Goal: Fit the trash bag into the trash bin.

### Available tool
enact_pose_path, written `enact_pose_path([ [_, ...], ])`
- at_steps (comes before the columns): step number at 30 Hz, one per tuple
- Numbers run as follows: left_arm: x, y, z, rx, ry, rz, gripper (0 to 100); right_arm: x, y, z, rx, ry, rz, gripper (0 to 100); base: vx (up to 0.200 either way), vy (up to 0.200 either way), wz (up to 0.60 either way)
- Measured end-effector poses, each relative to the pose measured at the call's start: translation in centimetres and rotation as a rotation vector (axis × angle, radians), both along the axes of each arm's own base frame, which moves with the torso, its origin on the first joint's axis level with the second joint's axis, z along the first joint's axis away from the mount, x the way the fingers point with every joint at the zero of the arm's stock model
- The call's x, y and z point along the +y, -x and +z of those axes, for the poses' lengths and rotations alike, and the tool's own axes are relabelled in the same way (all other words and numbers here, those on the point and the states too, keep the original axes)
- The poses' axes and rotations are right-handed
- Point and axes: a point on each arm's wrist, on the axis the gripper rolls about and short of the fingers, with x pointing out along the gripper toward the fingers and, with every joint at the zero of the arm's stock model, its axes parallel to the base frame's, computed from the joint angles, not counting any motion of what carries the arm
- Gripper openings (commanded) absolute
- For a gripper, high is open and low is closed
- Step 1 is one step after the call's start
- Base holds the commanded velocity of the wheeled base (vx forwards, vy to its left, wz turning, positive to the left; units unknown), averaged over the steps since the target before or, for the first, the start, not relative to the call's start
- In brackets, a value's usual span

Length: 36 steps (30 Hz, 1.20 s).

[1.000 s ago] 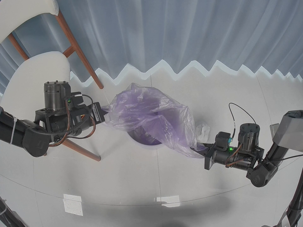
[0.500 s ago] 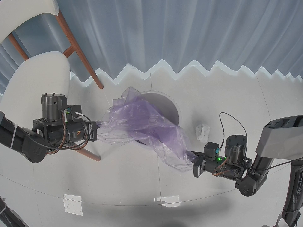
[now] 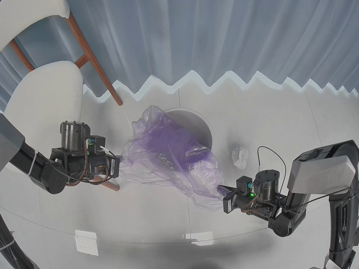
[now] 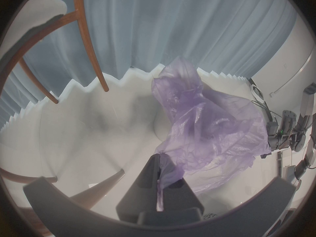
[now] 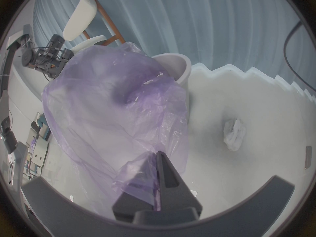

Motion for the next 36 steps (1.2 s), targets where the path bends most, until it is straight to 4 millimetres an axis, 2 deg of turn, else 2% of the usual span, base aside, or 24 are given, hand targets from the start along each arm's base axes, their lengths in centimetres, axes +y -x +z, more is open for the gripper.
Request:
enact_pose_path([
  [3, -0.1, -0.6, -0.4, 0.004, -0.009, 0.007, 0, 0.2, -0.4, -0.3, 0.003, -0.006, -0.019, 0, 0.000, 0.000, 0.00],
  [9, -0.8, -1.9, 0.6, -0.081, 0.007, 0.018, 0, 0.8, -0.9, 0.2, -0.019, -0.039, -0.037, 0, 0.000, 0.000, 0.00],
  [10, -0.9, -2.0, 0.8, -0.104, 0.012, 0.016, 0, 0.8, -1.0, 0.4, -0.026, -0.045, -0.037, 100, 0.000, 0.000, 0.00],
  [17, -2.2, -2.0, 1.7, -0.191, 0.043, 0.006, 0, 1.0, -1.1, 2.8, -0.066, -0.107, -0.047, 100, 0.000, 0.000, 0.00],
  [23, -3.4, -0.9, 3.4, -0.212, 0.124, 0.013, 0, 0.7, -1.2, 4.9, -0.104, -0.146, -0.058, 100, 0.000, 0.000, 0.00],
  [30, -3.6, 0.4, 5.4, -0.252, 0.160, 0.019, 0, -1.3, -3.8, 7.0, -0.167, -0.174, -0.149, 100, 0.000, 0.000, 0.00],
  [36, -4.7, 2.3, 6.0, -0.242, 0.210, -0.010, 0, -3.6, -5.1, 8.6, -0.154, -0.181, -0.258, 100, 0.000, 0.000, 0.00],
])
